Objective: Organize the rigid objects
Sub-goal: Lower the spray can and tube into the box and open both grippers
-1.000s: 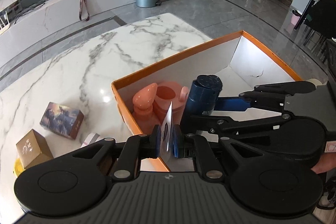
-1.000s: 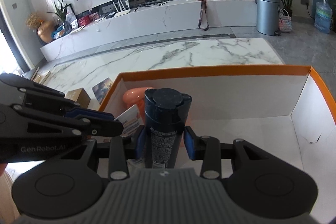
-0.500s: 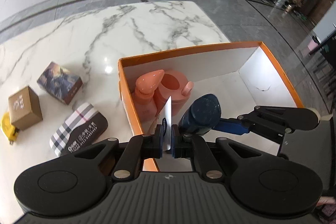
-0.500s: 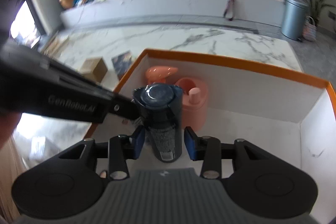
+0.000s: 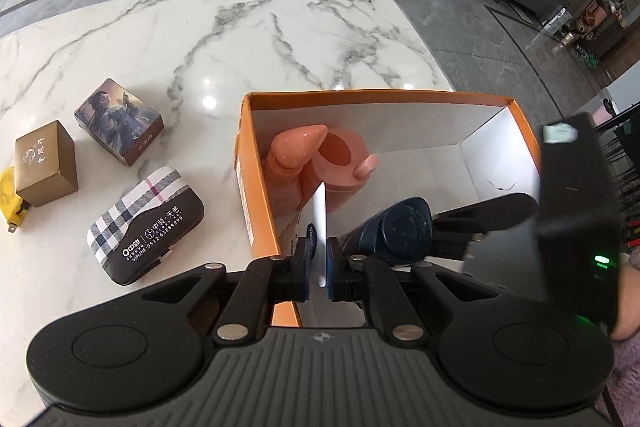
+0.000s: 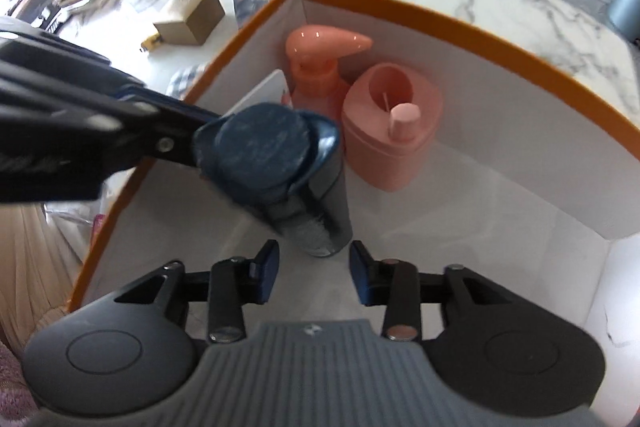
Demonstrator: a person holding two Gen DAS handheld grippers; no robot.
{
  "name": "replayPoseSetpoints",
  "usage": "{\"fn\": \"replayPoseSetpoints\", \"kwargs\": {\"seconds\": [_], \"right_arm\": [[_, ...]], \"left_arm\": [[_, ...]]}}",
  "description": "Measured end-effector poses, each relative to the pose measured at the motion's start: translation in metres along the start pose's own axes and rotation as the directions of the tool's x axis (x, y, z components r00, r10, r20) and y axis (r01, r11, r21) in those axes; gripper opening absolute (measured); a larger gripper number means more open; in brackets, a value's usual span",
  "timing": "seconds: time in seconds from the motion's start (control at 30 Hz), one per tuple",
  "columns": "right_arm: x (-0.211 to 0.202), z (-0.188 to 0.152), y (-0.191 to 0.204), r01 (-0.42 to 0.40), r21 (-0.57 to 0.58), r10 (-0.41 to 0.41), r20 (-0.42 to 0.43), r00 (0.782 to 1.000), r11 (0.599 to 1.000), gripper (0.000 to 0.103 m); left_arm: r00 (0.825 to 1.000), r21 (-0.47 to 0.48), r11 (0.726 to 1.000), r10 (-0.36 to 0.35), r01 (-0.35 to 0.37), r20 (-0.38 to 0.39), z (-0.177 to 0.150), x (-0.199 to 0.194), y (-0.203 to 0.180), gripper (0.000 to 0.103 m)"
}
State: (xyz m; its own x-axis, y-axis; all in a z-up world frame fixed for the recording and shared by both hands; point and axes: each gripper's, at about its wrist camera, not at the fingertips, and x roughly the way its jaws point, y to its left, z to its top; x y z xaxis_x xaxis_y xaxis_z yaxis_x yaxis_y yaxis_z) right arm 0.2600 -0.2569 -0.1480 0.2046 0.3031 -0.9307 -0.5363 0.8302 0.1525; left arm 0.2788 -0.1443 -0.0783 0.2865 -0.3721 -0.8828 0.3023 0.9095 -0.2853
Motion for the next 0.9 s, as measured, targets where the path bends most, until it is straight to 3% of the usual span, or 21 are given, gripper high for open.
{"fn": "replayPoseSetpoints", "kwargs": {"seconds": [0.17, 0.4, 0.7, 0.9], "right_arm": [[0.017, 0.008, 0.0, 0.019, -0.042, -0.021, -0.045, 0.999, 0.999, 0.022], [0.029, 0.016, 0.004, 0.065, -0.122, -0.069, -0.024, 0.997, 0.99, 0.02], [0.02, 0.009, 0.002, 0.038, -0.079, -0.039, -0.007, 0.999, 0.996, 0.022], [0.0, -0.007, 0.008, 0.076, 0.015, -0.077, 0.025, 0.997, 0.997, 0.026]], "left_arm": [[1.0, -0.007, 1.0, -0.01, 0.01, 0.011, 0.001, 0.0, 0.003, 0.008], [0.999, -0.055, 0.998, -0.008, 0.01, 0.043, 0.004, -0.001, 0.009, 0.008], [0.999, -0.052, 0.999, -0.008, 0.011, 0.041, 0.002, 0.001, 0.006, 0.009], [0.996, -0.019, 1.0, -0.022, 0.024, 0.082, -0.006, -0.015, 0.005, 0.01]]}}
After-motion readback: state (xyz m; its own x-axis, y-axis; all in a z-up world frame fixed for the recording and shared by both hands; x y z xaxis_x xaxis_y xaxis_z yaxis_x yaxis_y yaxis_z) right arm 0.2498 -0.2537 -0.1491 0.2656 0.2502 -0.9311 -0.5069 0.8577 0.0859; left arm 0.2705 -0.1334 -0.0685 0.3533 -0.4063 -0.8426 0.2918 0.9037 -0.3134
